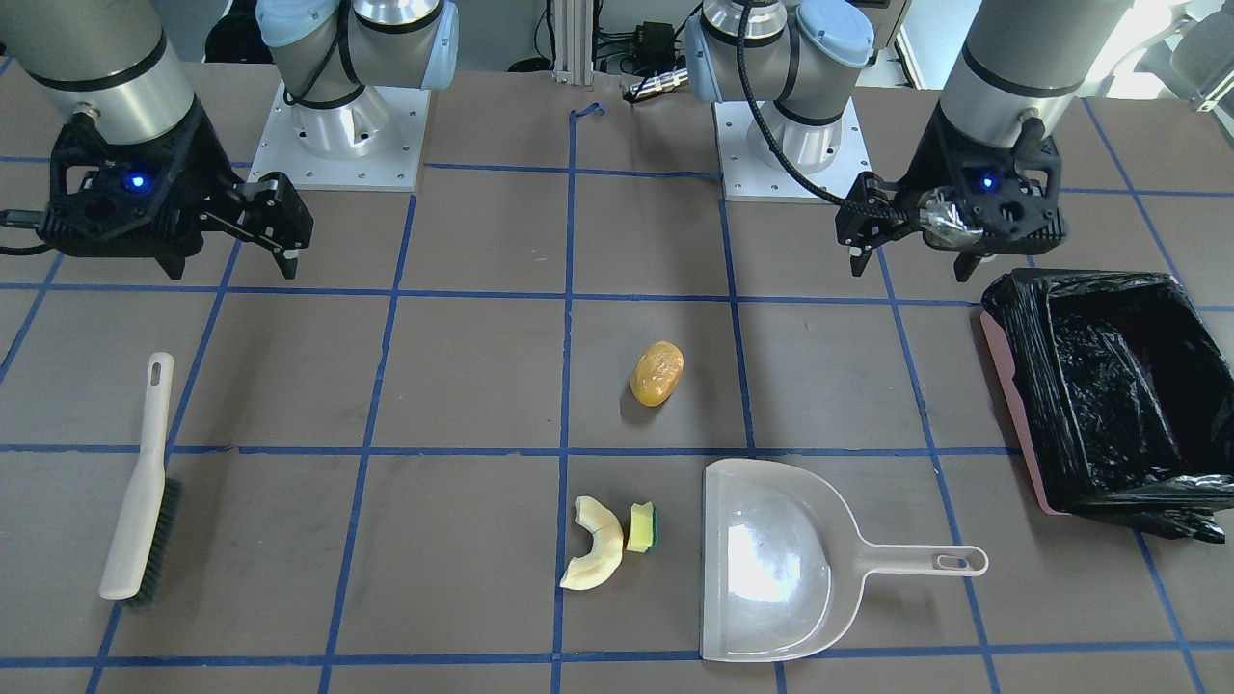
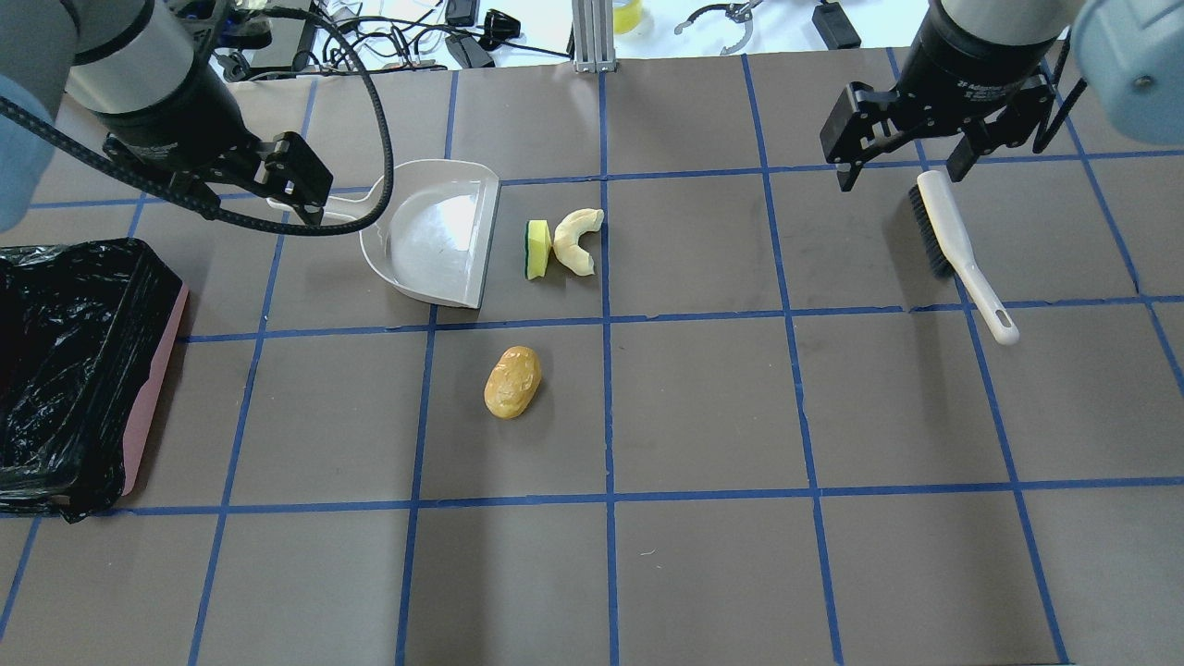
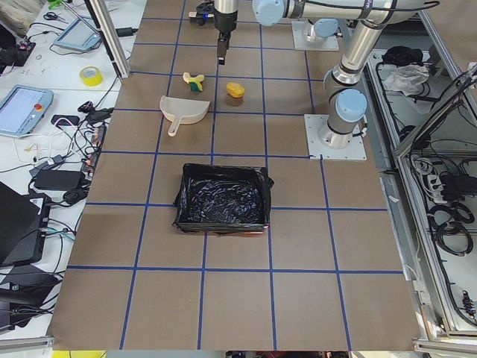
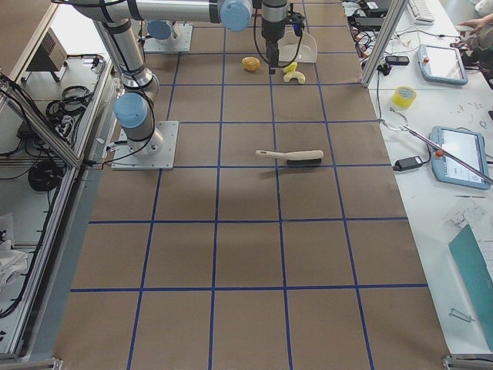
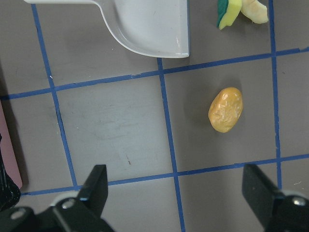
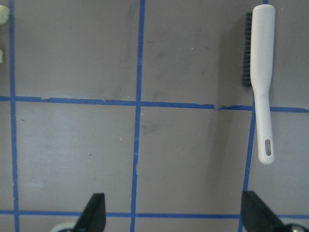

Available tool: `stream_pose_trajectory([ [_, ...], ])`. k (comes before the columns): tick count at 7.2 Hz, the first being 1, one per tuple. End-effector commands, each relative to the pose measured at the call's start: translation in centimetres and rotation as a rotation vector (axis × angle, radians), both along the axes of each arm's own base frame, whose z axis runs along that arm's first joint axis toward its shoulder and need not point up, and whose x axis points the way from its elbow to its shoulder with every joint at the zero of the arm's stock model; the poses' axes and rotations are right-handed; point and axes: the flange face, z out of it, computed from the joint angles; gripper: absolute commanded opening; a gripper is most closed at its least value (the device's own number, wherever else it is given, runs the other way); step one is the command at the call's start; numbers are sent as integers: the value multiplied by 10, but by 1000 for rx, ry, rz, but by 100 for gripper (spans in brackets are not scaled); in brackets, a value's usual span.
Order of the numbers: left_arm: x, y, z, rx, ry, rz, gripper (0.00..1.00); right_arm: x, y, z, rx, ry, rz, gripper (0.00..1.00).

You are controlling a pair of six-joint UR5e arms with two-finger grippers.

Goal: Sweep and dump trash into bin
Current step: 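Lower the left gripper to the dustpan handle while the right descends to the brush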

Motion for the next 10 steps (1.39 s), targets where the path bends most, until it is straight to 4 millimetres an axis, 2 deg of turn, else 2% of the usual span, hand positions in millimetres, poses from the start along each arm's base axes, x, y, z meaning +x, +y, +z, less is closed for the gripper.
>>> stream_pose_trajectory([
  [1,15,-55,-54,-42,-12,-18,100,-89,-15,-51,-54,9,50,100],
  [2,19,-75,-90,-13,-10,-60,100,-115,-15,-82,-66,19,55,99],
  [3,21,-98,-117,-44,-13,-194,100,-141,-17,-116,-93,20,90,99],
  [4,25,-113,-137,-13,-18,-389,100,-157,-14,-150,-106,-31,75,99],
  [5,41,-122,-156,29,-12,-568,100,-172,-5,-170,-94,-35,109,99],
  [6,49,-131,-166,71,-19,-941,100,-177,-4,-185,-87,-35,118,99],
  [7,62,-144,-175,56,-66,-1213,100,-181,-12,-199,-104,-28,121,98],
  [8,70,-153,-190,56,-99,-1388,100,-186,-16,-229,-57,-51,123,84],
  [9,75,-160,-206,77,-115,-1550,100,-199,-17,-236,-69,-42,148,84],
  [10,77,-169,-215,63,-153,-1624,100,-200,-15,-239,-65,-45,145,84],
])
